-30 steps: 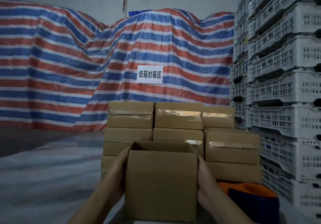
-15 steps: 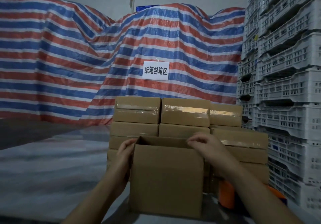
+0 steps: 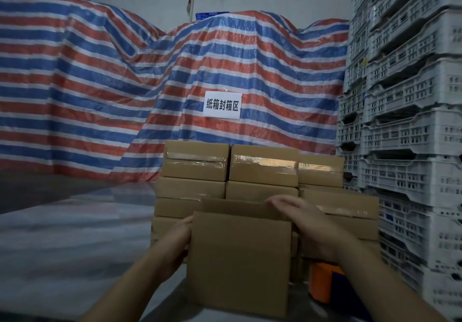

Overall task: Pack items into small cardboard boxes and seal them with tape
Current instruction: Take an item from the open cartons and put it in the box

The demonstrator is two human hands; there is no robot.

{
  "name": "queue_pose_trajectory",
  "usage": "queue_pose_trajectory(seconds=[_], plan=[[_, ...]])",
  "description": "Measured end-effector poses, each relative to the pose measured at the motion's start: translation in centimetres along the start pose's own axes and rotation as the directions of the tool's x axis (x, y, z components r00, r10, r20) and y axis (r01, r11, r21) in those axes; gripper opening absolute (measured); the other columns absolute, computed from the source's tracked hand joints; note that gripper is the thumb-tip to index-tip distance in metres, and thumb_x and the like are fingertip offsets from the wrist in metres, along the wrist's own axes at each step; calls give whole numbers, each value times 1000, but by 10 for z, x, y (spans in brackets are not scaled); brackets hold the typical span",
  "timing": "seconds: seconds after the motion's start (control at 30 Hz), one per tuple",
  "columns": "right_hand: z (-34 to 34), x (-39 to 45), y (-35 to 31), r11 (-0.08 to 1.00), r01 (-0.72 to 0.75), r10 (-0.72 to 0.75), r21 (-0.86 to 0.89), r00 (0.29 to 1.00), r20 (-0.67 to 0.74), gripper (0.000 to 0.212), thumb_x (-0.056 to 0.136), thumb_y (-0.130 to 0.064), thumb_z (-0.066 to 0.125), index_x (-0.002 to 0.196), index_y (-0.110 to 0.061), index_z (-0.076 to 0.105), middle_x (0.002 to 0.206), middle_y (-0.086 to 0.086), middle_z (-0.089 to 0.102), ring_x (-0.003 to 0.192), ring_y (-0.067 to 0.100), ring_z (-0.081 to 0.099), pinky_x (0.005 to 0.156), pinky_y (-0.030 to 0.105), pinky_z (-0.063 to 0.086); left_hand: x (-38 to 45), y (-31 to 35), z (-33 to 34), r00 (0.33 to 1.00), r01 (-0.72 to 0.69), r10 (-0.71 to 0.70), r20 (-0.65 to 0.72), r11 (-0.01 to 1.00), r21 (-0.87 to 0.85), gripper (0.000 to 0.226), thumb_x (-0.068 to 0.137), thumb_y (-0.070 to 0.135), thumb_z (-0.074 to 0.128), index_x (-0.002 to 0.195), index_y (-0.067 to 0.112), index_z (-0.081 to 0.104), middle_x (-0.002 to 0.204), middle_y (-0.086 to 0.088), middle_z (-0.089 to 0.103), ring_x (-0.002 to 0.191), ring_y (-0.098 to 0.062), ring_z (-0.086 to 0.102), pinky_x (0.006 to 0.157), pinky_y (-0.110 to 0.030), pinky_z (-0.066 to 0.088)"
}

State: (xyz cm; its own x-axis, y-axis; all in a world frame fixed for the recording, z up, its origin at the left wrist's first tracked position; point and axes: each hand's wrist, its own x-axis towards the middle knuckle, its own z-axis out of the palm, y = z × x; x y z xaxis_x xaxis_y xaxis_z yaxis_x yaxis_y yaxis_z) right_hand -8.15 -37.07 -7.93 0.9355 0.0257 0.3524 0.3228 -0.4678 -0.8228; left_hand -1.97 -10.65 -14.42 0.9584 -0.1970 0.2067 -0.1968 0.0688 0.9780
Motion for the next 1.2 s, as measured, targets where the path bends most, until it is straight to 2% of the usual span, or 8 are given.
queue_pose_trajectory(seconds=[0.13,0.23,0.5,0.63,0.77,0.93,1.03,1.2], plan=[[13,-11,40,886,34,73,462,975,-211,28,103,-25,50,100,-29,77,109,6,75,89,20,72,69,31,54,2,-2,7,999,-18,17,-43,1000,-12,28,99,37,48,110,21,69,99,-8,75,99,-30,69,100,-53,48],[27,-14,52,878,62,61,474,969,-241,19,87,-28,64,95,-41,77,103,-6,77,86,15,74,55,24,56,1,-1,9,998,5,-8,-70,999,-49,28,98,37,50,108,20,69,94,-7,76,99,-30,69,98,-50,48],[42,-10,56,854,119,-20,507,980,-198,31,80,-45,63,109,-54,72,116,-8,74,107,14,70,88,40,56,1,-3,4,998,4,-10,-66,996,-87,28,99,40,49,119,27,65,105,-10,74,105,-31,67,99,-51,47],[49,-11,64,861,65,39,504,980,-195,38,82,-47,61,119,-45,70,116,-9,74,107,13,70,92,42,54,1,-1,7,1000,-2,0,-19,995,-98,25,99,39,52,121,42,64,104,-5,75,100,-26,71,93,-45,52],[47,-9,61,923,-64,123,379,983,-135,28,100,-31,52,98,-31,80,107,2,77,100,19,72,86,38,53,-1,0,11,1000,1,-1,2,994,-106,25,98,42,53,121,43,64,100,-2,76,94,-23,73,94,-45,52],[36,-8,57,917,-188,229,351,970,-77,61,77,-82,30,104,-38,64,101,-12,67,100,9,56,92,33,36,-5,0,15,998,-14,8,-61,996,-92,25,98,33,52,110,20,69,90,-5,77,95,-26,70,93,-43,49],[34,-9,62,919,-171,209,355,975,-71,58,63,-83,32,92,-41,58,82,-27,62,78,-6,57,81,22,37,-12,-1,15,997,-42,39,-73,998,-40,25,100,30,49,101,18,72,94,-10,75,99,-31,66,102,-52,44],[34,-6,69,942,-161,189,295,980,-68,83,41,-103,47,95,-45,69,95,-21,70,89,-1,63,74,21,41,-14,-1,-2,996,-42,43,75,999,-23,73,83,78,23,119,30,65,118,-8,69,114,-28,60,104,-44,41]])
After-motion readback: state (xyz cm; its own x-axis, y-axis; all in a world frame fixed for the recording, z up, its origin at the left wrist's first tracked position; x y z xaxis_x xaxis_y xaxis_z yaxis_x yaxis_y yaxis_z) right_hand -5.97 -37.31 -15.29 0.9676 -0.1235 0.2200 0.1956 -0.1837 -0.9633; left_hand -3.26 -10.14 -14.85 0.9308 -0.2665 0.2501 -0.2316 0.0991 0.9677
